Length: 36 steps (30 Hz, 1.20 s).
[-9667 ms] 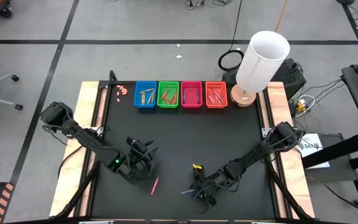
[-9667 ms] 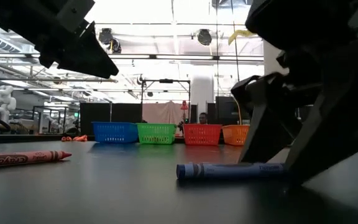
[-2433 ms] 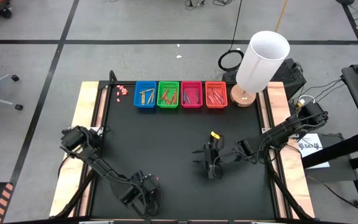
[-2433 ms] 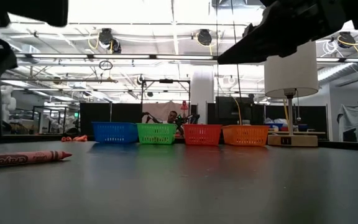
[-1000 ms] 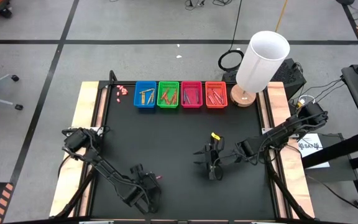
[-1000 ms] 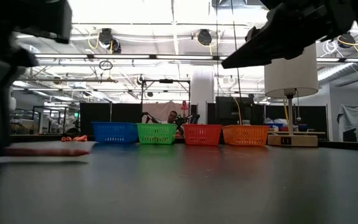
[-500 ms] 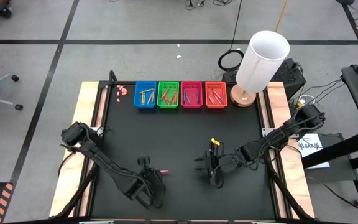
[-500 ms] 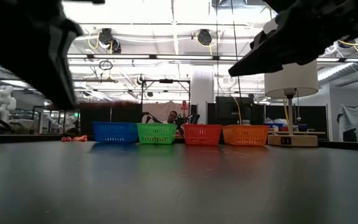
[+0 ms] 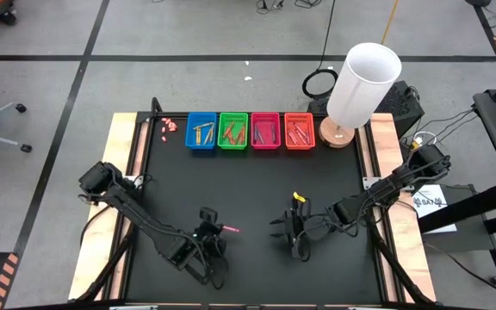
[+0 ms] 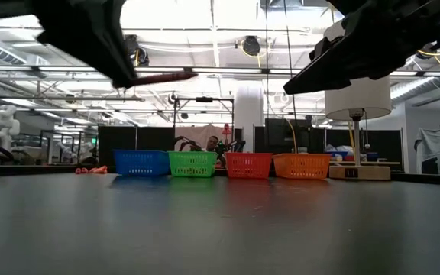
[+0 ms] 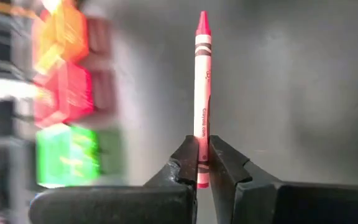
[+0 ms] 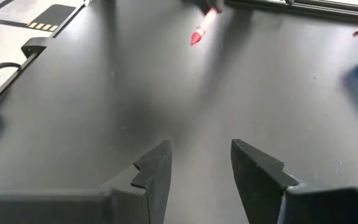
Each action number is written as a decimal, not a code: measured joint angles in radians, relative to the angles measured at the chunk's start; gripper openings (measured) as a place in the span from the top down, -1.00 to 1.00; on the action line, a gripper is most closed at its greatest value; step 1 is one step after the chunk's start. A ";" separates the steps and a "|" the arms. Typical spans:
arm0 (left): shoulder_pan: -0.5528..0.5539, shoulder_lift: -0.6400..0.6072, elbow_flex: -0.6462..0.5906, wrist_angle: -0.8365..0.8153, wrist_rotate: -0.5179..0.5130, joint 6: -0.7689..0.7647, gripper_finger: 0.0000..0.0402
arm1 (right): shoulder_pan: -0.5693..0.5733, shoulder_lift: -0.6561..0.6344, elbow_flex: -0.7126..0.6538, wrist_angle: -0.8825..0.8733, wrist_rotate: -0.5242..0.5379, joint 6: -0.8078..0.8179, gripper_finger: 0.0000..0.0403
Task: Sort crayons
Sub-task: Put the red crayon into the orange bin
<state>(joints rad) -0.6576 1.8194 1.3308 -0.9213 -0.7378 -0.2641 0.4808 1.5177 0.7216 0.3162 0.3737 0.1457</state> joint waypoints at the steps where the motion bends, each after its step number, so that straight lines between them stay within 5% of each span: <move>1: 0.002 -0.001 0.000 0.004 -0.027 0.047 0.91 | 0.000 0.000 0.000 -0.001 0.000 -0.001 0.25; 14: 0.003 -0.001 0.000 0.057 -0.269 0.565 0.91 | 0.000 0.000 0.000 -0.023 0.000 -0.001 0.25; 36: 0.003 -0.001 0.000 0.128 -0.270 0.527 0.91 | 0.000 0.000 0.000 -0.022 0.014 -0.001 0.25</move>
<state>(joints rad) -0.6548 1.8183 1.3312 -0.7937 -1.0080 0.2628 0.4808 1.5173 0.7216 0.2943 0.3878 0.1452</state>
